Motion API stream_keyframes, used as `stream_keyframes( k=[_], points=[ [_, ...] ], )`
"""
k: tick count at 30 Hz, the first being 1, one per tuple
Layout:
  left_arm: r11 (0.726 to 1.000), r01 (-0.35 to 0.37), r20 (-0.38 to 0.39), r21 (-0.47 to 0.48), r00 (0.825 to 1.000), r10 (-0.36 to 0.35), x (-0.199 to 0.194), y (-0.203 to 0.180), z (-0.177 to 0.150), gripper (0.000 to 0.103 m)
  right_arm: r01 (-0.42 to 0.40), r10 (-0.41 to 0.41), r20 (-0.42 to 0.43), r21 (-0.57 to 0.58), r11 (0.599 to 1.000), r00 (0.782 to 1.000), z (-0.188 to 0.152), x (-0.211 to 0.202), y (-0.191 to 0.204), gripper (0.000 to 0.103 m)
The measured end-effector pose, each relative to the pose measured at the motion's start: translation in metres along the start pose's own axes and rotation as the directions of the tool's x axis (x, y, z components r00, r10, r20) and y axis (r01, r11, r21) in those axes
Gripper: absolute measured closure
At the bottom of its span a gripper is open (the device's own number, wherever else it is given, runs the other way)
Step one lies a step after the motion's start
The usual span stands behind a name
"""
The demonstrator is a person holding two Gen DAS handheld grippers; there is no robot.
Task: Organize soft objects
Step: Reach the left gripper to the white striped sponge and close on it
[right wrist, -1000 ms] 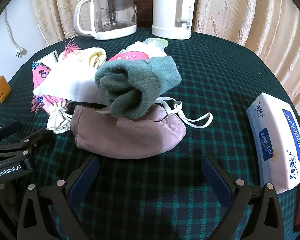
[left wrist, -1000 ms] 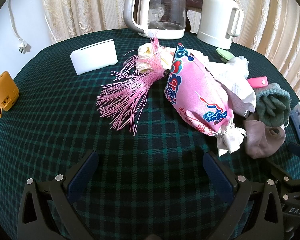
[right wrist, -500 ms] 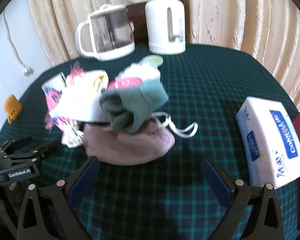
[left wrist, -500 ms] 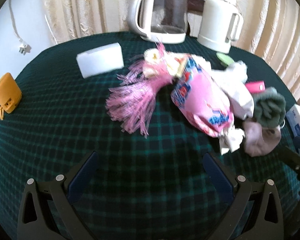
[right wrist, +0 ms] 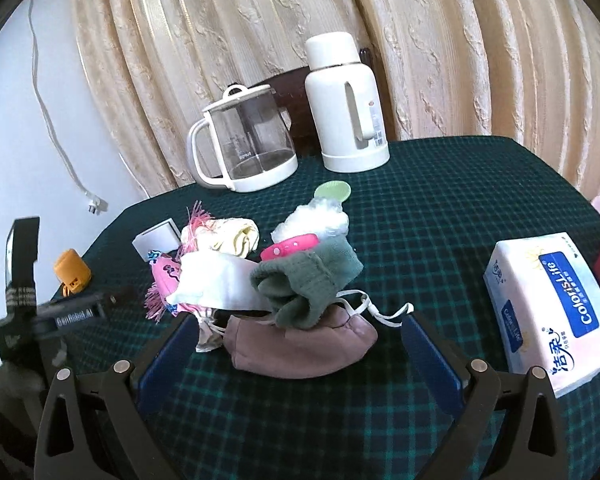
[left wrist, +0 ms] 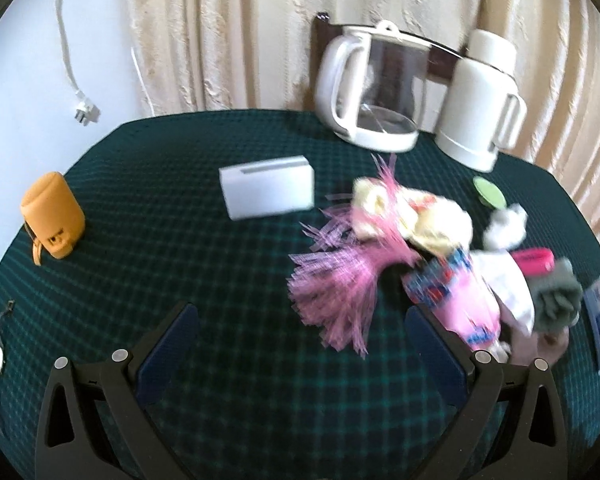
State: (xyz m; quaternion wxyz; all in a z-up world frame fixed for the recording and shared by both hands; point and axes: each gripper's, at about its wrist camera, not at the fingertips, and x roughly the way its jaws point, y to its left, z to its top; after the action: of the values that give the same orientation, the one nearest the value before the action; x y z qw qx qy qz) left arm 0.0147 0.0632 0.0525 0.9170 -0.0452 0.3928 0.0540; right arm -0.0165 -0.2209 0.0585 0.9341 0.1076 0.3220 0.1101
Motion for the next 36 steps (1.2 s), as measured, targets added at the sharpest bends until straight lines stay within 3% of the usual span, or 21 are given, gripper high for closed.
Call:
stream_keyframes(
  k=[8, 22, 26, 36],
  points=[
    [0.997, -0.052, 0.013, -0.053, 0.999, 0.053, 0.018, 0.021, 0.035, 0.000, -0.013, 0.013, -0.008, 0.017, 1.000, 1.000, -0.001, 0.003, -0.005, 0.000],
    [0.992, 0.013, -0.051, -0.126, 0.998, -0.020, 0.049, 0.032, 0.081, 0.000, -0.036, 0.037, -0.039, 0.040, 0.999, 0.999, -0.001, 0.014, -0.012, 0.000],
    [0.995, -0.007, -0.019, -0.102, 1.000, 0.005, 0.043, 0.032, 0.093, 0.000, -0.045, 0.047, -0.039, 0.046, 0.998, 0.998, 0.002, 0.016, -0.012, 0.000],
    [0.994, 0.038, 0.007, -0.107, 0.999, -0.037, 0.079, 0.026, 0.100, 0.000, -0.050, 0.054, -0.066, 0.056, 0.997, 0.996, -0.002, 0.028, -0.013, 0.000]
  ],
)
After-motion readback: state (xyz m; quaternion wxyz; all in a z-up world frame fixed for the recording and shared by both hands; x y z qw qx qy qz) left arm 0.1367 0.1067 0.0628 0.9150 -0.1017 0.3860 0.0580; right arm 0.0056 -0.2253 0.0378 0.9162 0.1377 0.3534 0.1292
